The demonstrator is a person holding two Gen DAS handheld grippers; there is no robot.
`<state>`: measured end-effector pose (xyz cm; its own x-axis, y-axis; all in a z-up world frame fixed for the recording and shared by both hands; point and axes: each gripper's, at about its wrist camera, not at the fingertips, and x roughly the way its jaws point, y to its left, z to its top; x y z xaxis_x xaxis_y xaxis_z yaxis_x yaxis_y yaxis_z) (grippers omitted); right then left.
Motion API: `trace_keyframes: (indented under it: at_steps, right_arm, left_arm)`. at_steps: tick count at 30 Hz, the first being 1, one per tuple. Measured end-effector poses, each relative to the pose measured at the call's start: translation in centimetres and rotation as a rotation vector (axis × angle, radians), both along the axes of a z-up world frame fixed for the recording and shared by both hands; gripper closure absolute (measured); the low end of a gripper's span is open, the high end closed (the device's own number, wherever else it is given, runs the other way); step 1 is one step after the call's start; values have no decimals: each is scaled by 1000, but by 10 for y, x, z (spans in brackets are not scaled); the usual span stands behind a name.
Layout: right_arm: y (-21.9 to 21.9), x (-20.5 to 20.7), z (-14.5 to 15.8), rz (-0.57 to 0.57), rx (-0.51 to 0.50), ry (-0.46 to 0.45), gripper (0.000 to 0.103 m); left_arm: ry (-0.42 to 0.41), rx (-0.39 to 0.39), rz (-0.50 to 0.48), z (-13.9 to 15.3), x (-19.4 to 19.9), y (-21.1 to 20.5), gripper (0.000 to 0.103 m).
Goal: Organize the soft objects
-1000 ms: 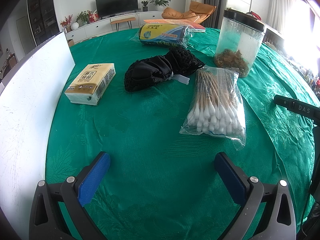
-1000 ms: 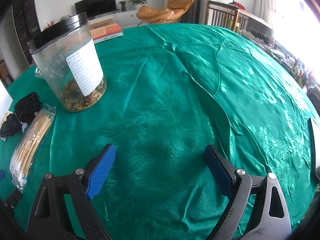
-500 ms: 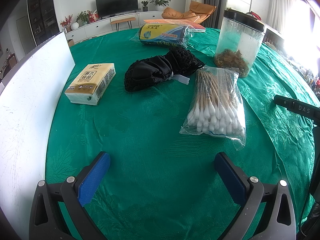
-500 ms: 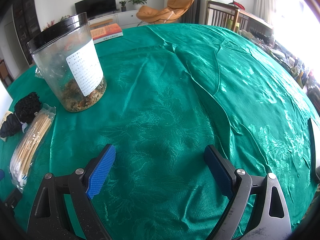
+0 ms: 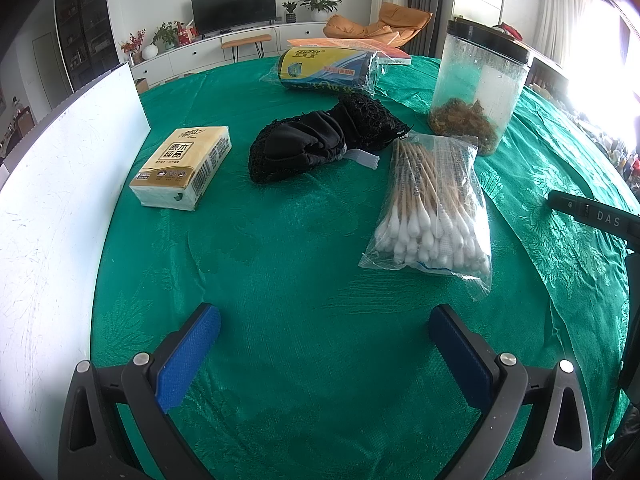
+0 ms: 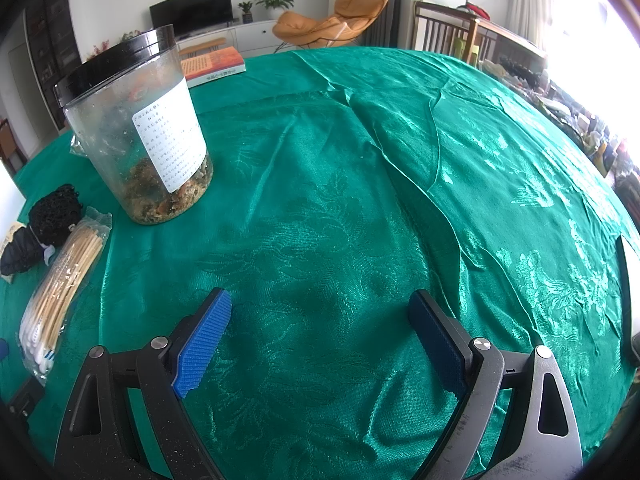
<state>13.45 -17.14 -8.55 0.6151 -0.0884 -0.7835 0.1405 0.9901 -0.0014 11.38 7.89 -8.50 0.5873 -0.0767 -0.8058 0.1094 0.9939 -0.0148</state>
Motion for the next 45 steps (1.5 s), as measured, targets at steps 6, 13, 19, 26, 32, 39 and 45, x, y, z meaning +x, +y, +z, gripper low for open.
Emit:
trace_keyframes:
  at_steps: [6,13,19,26,32,39,45]
  right_arm:
    - [0,0,0,0,0,0,11]
    - [0,0,0,0,0,0,11]
    - [0,0,0,0,0,0,11]
    - [0,0,0,0,0,0,11]
    - [0,0,0,0,0,0,11]
    - [0,0,0,0,0,0,11]
    - [1,0,1,-4,3,1,11]
  left_arm:
    - [0,0,0,0,0,0,0]
    - [0,0,0,0,0,0,0]
    - [0,0,0,0,0,0,0]
    - [0,0,0,0,0,0,0]
    - [0,0,0,0,0,0,0]
    - [10,9,1,1,-9,0,0]
    - [1,-1,-74,2,-44,9,0]
